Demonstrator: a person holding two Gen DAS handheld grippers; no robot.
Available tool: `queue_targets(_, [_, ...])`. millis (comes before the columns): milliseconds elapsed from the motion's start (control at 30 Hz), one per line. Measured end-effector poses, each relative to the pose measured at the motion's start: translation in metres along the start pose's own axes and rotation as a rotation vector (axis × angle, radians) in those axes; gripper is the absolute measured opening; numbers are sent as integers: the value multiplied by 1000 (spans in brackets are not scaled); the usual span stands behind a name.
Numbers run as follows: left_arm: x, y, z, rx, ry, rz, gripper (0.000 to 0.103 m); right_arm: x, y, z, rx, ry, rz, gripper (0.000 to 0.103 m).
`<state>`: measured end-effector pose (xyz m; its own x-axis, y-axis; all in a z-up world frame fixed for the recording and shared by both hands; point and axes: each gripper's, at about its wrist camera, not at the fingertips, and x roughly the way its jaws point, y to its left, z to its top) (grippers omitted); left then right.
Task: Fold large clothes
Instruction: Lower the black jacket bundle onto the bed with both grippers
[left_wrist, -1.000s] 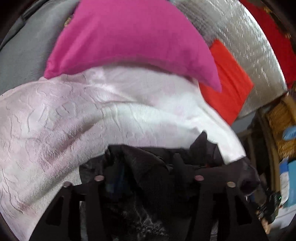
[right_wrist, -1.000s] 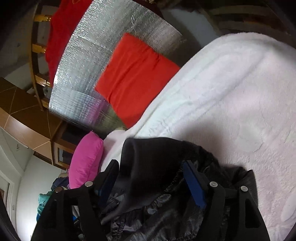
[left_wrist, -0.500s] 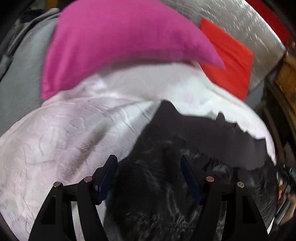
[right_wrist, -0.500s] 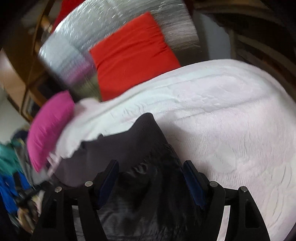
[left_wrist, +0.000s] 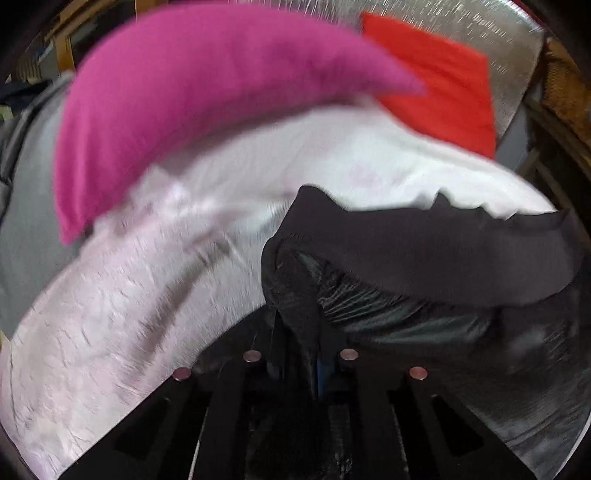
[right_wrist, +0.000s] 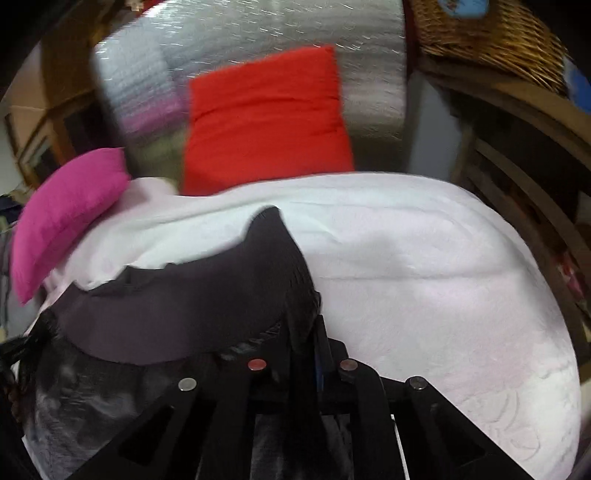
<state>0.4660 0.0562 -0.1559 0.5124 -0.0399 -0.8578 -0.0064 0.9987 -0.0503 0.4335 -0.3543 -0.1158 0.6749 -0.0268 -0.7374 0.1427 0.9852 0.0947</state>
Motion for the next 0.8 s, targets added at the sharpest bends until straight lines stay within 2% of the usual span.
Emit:
queue_targets(67, [5, -1, 1, -14, -2, 22, 16, 26, -2, -11, 3, 84, -33, 9])
queue_targets(100, [3, -3, 2, -9, -10, 34, 19, 33, 2, -16, -17, 94, -57, 9])
queue_targets(167, [-2, -4, 5, -7, -14, 57, 24, 38, -1, -21, 11, 94, -72, 9])
queue_targets(267, [-20, 3, 5, -29, -40, 36, 29, 32, -6, -17, 53, 82, -72, 14])
queue_targets(367, [-43, 10, -3, -52, -102, 55, 46, 14, -10, -15, 96, 59, -47, 44])
queue_targets(400, [-56, 13, -7, -63, -140, 57, 49, 8, -8, -14, 102, 45, -45, 64])
queue_targets(433, [-65, 15, -11, -66, -162, 58, 49, -5, -7, -15, 99, 10, -49, 66])
queue_targets(533, [-91, 10, -29, -55, -223, 57, 50, -35, 8, -17, 66, -70, -46, 66])
queue_targets(600, [-105, -1, -45, -45, -247, 46, 50, -59, 23, -26, 54, -112, 3, 67])
queue_targets(700, [-117, -35, -79, -16, -288, 11, 53, -76, 55, -46, 0, -132, 55, 70])
queue_targets(800, [-112, -69, -105, 46, -304, 15, 53, -71, 87, -68, -93, -124, 46, 70])
